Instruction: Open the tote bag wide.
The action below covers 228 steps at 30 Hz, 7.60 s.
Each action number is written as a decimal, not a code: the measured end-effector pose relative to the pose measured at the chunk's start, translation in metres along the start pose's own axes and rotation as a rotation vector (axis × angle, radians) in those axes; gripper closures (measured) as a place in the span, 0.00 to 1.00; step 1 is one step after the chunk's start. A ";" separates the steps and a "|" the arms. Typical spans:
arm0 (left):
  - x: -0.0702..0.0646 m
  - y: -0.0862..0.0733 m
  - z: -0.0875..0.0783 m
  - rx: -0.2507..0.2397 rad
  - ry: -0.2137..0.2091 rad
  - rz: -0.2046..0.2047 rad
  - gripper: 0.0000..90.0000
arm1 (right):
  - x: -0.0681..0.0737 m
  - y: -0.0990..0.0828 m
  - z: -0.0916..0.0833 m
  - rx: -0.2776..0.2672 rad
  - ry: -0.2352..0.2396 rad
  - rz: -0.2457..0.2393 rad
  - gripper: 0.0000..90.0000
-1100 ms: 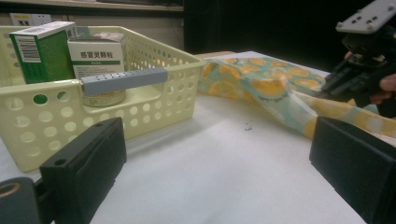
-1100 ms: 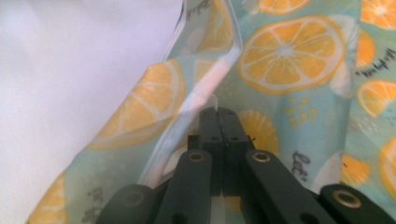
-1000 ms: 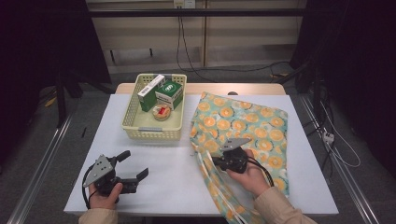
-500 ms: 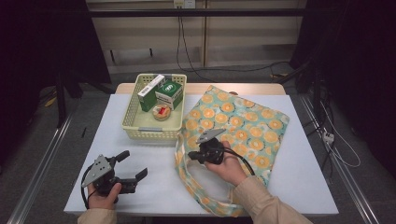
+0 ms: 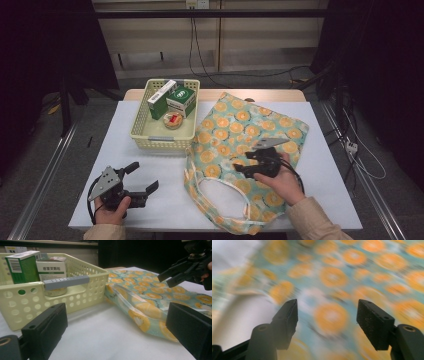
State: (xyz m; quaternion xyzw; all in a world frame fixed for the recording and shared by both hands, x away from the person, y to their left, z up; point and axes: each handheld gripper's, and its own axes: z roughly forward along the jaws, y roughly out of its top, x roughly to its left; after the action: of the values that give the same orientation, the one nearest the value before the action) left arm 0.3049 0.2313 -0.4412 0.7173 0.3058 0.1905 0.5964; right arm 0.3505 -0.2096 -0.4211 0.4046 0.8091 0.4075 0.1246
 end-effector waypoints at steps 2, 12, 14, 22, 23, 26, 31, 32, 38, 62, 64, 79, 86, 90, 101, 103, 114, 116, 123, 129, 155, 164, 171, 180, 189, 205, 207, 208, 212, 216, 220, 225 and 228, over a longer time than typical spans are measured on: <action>-0.001 0.000 0.001 0.004 -0.005 -0.002 0.04 | -0.018 -0.015 -0.010 0.028 -0.072 0.025 0.37; -0.006 0.002 0.007 0.023 -0.022 0.009 0.04 | -0.060 -0.052 -0.043 0.030 -0.269 0.124 0.37; -0.006 0.002 0.006 0.021 -0.024 0.007 0.04 | -0.068 -0.057 -0.048 0.030 -0.349 0.126 0.37; -0.005 0.001 0.006 0.020 -0.023 0.011 0.04 | -0.088 -0.071 -0.058 0.048 -0.421 0.177 0.37; -0.005 0.001 0.006 0.020 -0.022 0.011 0.04 | -0.090 -0.072 -0.057 0.054 -0.414 0.187 0.37; -0.006 0.001 0.006 0.015 -0.020 0.010 0.04 | -0.092 -0.076 -0.054 0.076 -0.405 0.196 0.44; -0.006 0.001 0.006 0.020 -0.019 0.018 0.04 | -0.090 -0.075 -0.053 0.057 -0.389 0.194 0.80; -0.006 0.001 0.007 0.019 -0.020 0.017 0.04 | -0.091 -0.075 -0.053 0.056 -0.384 0.205 0.88; -0.006 0.001 0.007 0.021 -0.020 0.017 0.04 | -0.102 -0.073 -0.054 0.033 -0.350 0.245 1.00; -0.006 0.001 0.006 0.020 -0.022 0.015 0.04 | -0.053 -0.051 -0.052 -0.018 -0.242 0.084 0.49; -0.006 0.001 0.006 0.021 -0.021 0.018 0.04 | -0.040 -0.048 -0.045 -0.015 -0.186 0.056 0.49; -0.006 0.001 0.004 0.020 -0.024 0.011 0.04 | 0.019 -0.041 0.007 0.103 -0.005 -0.133 0.71; -0.006 0.001 0.004 0.021 -0.022 0.010 0.04 | 0.021 -0.034 0.016 0.100 -0.005 -0.132 1.00; -0.006 0.001 0.003 0.017 -0.021 0.006 0.04 | 0.013 -0.027 0.023 0.079 -0.033 -0.105 1.00; -0.005 0.001 0.002 0.014 -0.023 0.006 0.04 | 0.007 -0.023 0.028 0.064 0.032 -0.068 0.95; -0.005 0.001 0.002 0.014 -0.022 0.007 0.04 | 0.013 -0.025 0.026 0.069 0.076 -0.078 0.72; -0.007 0.001 0.004 0.016 -0.022 0.006 0.04 | 0.019 -0.038 0.020 0.065 0.050 -0.159 0.85; -0.007 0.001 0.004 0.017 -0.024 0.010 0.04 | 0.019 -0.038 0.021 0.064 0.057 -0.152 0.90; -0.007 0.001 0.003 0.017 -0.022 0.009 0.04 | 0.020 -0.037 0.022 0.058 0.037 -0.149 1.00; -0.005 0.000 0.004 0.018 -0.024 0.007 0.04 | 0.015 -0.033 0.024 0.037 0.011 -0.119 1.00; -0.006 0.000 0.005 0.024 -0.028 0.009 0.04 | -0.002 -0.006 0.050 0.010 -0.028 -0.036 0.99; -0.004 0.000 0.003 0.021 -0.023 0.004 0.04 | 0.015 -0.008 0.036 -0.007 0.006 -0.032 0.52; -0.005 0.000 0.003 0.020 -0.023 0.003 0.04 | 0.035 -0.011 0.014 0.013 0.069 -0.046 0.35; -0.005 0.000 0.003 0.022 -0.024 0.005 0.04 | 0.069 -0.009 0.001 -0.027 0.161 -0.100 0.61; -0.005 0.001 0.002 0.020 -0.024 0.006 0.04 | 0.096 -0.013 0.018 0.063 0.217 -0.164 0.68; -0.005 0.001 0.002 0.016 -0.025 0.002 0.04 | 0.088 -0.006 0.013 0.040 0.244 -0.150 1.00; -0.005 0.001 0.003 0.018 -0.029 0.003 0.04 | 0.086 -0.003 0.012 0.037 0.245 -0.137 0.99; -0.006 0.001 0.003 0.016 -0.029 0.002 0.04 | 0.084 -0.002 0.011 0.031 0.252 -0.129 1.00; -0.005 0.001 0.003 0.015 -0.027 0.003 0.04 | 0.079 0.001 0.007 0.017 0.253 -0.124 1.00; -0.005 0.001 0.003 0.015 -0.029 0.000 0.04 | 0.069 0.010 0.002 -0.002 0.243 -0.108 1.00; -0.004 0.000 0.003 0.013 -0.027 -0.006 0.04 | 0.055 0.020 -0.002 -0.020 0.223 -0.091 1.00; -0.003 0.000 0.002 0.010 -0.025 -0.012 0.04 | 0.036 0.028 -0.002 -0.029 0.180 -0.068 1.00; -0.002 0.000 0.002 0.008 -0.027 -0.014 0.04 | 0.021 0.031 -0.003 -0.036 0.144 -0.046 1.00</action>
State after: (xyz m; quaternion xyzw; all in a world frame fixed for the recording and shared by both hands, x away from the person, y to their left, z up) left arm 0.3042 0.2288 -0.4418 0.7200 0.3036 0.1757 0.5988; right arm 0.3531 -0.1844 -0.3929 0.3533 0.8177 0.4469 0.0824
